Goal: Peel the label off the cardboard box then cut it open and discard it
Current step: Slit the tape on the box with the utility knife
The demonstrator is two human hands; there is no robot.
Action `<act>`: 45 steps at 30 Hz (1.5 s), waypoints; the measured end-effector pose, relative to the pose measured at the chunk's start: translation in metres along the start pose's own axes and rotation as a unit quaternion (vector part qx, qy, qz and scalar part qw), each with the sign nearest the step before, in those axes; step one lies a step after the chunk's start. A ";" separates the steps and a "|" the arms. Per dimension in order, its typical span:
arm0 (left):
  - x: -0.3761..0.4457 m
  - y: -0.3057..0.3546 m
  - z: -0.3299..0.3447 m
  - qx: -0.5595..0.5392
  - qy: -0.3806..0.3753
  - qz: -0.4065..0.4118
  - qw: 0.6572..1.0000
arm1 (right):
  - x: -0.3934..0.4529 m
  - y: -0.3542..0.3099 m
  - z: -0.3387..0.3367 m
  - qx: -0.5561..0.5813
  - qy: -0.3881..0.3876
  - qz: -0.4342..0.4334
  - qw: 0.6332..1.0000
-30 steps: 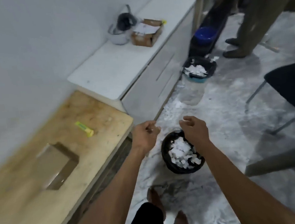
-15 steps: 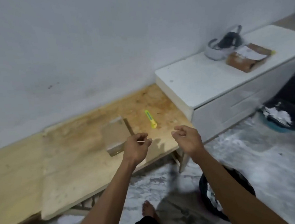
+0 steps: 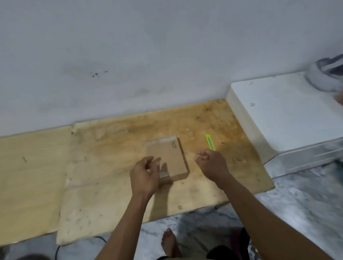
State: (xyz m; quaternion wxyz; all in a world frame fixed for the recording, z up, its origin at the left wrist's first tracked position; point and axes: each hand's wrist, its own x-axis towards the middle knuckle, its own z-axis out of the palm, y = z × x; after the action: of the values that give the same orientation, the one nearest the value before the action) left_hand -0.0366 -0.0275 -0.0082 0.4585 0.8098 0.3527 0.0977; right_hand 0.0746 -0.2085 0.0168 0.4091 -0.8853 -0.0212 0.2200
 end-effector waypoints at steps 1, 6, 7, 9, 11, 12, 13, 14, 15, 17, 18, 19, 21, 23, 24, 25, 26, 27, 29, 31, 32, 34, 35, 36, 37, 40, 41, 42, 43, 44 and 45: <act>0.006 -0.001 0.002 0.007 0.002 0.001 1.000 | 0.007 -0.001 0.003 -0.003 0.012 0.004 1.000; 0.033 -0.004 0.024 0.063 0.007 0.007 0.998 | 0.042 0.007 0.008 -0.015 0.071 0.020 0.997; 0.036 -0.006 0.030 0.069 0.000 0.005 0.998 | 0.049 0.010 0.007 -0.021 0.080 0.024 0.996; 0.043 -0.009 0.041 0.085 -0.008 0.000 0.996 | 0.064 0.019 0.006 -0.041 0.094 0.032 0.994; 0.046 -0.013 0.050 0.093 -0.004 -0.006 0.996 | 0.080 0.028 0.006 -0.059 0.099 0.040 0.993; 0.047 -0.014 0.054 0.097 0.001 -0.004 0.995 | 0.087 0.032 0.007 -0.066 0.099 0.041 0.992; 0.047 -0.015 0.057 0.101 0.008 -0.003 0.995 | 0.095 0.037 0.007 -0.074 0.100 0.042 0.991; 0.046 -0.015 0.059 0.106 0.013 -0.002 0.994 | 0.102 0.041 0.007 -0.084 0.101 0.046 0.990; 0.046 -0.016 0.061 0.114 0.014 0.000 0.993 | 0.108 0.045 0.007 -0.094 0.101 0.053 0.989; 0.046 -0.017 0.066 0.131 0.010 0.005 0.991 | 0.119 0.051 0.006 -0.109 0.103 0.067 0.986; 0.046 -0.018 0.068 0.137 0.007 0.001 0.991 | 0.124 0.053 0.005 -0.111 0.109 0.071 0.985; 0.047 -0.019 0.071 0.141 0.004 -0.005 0.990 | 0.128 0.056 0.005 -0.110 0.113 0.077 0.985; 0.046 -0.021 0.075 0.151 0.001 -0.016 0.988 | 0.135 0.063 0.007 -0.113 0.114 0.073 0.984; 0.045 -0.022 0.079 0.151 0.001 -0.022 0.988 | 0.141 0.070 0.009 -0.121 0.109 0.060 0.985; 0.044 -0.022 0.080 0.149 0.005 -0.024 0.988 | 0.144 0.073 0.010 -0.124 0.109 0.058 0.985; 0.044 -0.022 0.081 0.150 0.008 -0.026 0.988 | 0.147 0.076 0.011 -0.125 0.109 0.060 0.984; 0.044 -0.022 0.082 0.150 0.010 -0.030 0.988 | 0.149 0.077 0.012 -0.125 0.108 0.064 0.984; 0.044 -0.021 0.082 0.150 0.010 -0.035 0.988 | 0.151 0.078 0.011 -0.124 0.108 0.068 0.984; 0.044 -0.020 0.083 0.145 0.012 -0.044 0.988 | 0.154 0.078 0.011 -0.120 0.111 0.067 0.984; 0.044 -0.019 0.083 0.142 0.015 -0.050 0.988 | 0.156 0.078 0.014 -0.122 0.109 0.051 0.985; 0.044 -0.019 0.083 0.142 0.015 -0.052 0.988 | 0.158 0.078 0.015 -0.125 0.103 0.033 0.986; 0.046 -0.019 0.083 0.146 0.016 -0.056 0.988 | 0.160 0.077 0.016 -0.115 0.097 0.000 0.989; 0.046 -0.020 0.083 0.148 0.016 -0.056 0.987 | 0.160 0.073 0.016 -0.088 0.092 -0.005 0.992; 0.046 -0.021 0.083 0.151 0.016 -0.054 0.987 | 0.158 0.065 0.014 -0.045 0.080 0.005 0.996; 0.046 -0.022 0.083 0.153 0.014 -0.051 0.987 | 0.154 0.055 0.013 0.002 0.060 0.025 0.998; 0.045 -0.024 0.082 0.151 0.014 -0.041 0.988 | 0.144 0.026 0.014 0.128 -0.017 0.055 0.990; 0.045 -0.024 0.081 0.151 0.015 -0.037 0.988 | 0.141 0.015 0.014 0.178 -0.047 0.063 0.981; 0.045 -0.023 0.081 0.152 0.015 -0.035 0.988 | 0.138 0.004 0.014 0.218 -0.075 0.070 0.970; 0.045 -0.023 0.080 0.152 0.015 -0.035 0.988 | 0.136 -0.006 0.013 0.241 -0.096 0.069 0.963; 0.045 -0.023 0.080 0.151 0.013 -0.037 0.988 | 0.134 -0.016 0.013 0.248 -0.113 0.060 0.960; 0.045 -0.023 0.079 0.150 0.013 -0.037 0.988 | 0.132 -0.026 0.013 0.253 -0.130 0.046 0.958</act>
State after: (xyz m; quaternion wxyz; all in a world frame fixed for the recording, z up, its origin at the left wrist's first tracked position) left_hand 0.0234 -0.0431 -0.0791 0.3306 0.8546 0.3988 0.0370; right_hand 0.1917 -0.1536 -0.0209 0.6028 -0.7167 0.0225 0.3499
